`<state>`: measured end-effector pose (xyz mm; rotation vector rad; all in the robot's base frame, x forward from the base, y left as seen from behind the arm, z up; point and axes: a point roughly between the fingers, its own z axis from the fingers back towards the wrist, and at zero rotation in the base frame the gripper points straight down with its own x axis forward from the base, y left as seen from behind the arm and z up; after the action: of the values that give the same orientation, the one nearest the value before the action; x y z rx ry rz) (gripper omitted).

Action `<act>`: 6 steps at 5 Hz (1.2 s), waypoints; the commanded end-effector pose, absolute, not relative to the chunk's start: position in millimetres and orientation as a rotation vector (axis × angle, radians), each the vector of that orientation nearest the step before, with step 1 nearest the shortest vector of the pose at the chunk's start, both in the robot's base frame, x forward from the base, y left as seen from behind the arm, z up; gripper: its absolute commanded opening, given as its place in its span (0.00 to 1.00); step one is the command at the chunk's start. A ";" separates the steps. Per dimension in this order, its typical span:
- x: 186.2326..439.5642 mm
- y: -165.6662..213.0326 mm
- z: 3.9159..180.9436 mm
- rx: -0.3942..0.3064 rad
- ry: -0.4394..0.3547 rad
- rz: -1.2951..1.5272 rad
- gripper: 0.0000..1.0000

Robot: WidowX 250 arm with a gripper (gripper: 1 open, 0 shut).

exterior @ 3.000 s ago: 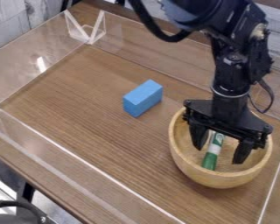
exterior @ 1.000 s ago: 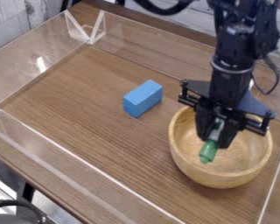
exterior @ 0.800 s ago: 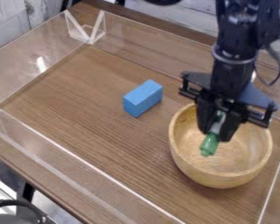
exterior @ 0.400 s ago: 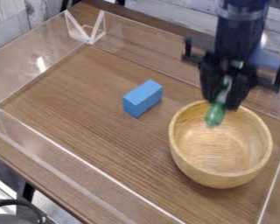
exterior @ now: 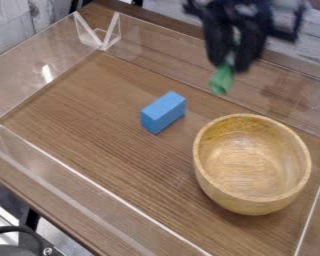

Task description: Remove the green marker from inside the brown bowl and put it on the table

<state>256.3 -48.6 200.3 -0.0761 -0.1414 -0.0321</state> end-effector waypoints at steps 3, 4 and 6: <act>227.4 -54.3 210.4 -0.084 -0.198 -0.075 0.00; 221.0 -60.2 212.4 -0.090 -0.200 -0.084 0.00; 214.7 -83.3 213.8 -0.110 -0.216 -0.105 0.00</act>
<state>212.5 -82.6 204.6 -0.1028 -0.1778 -0.1021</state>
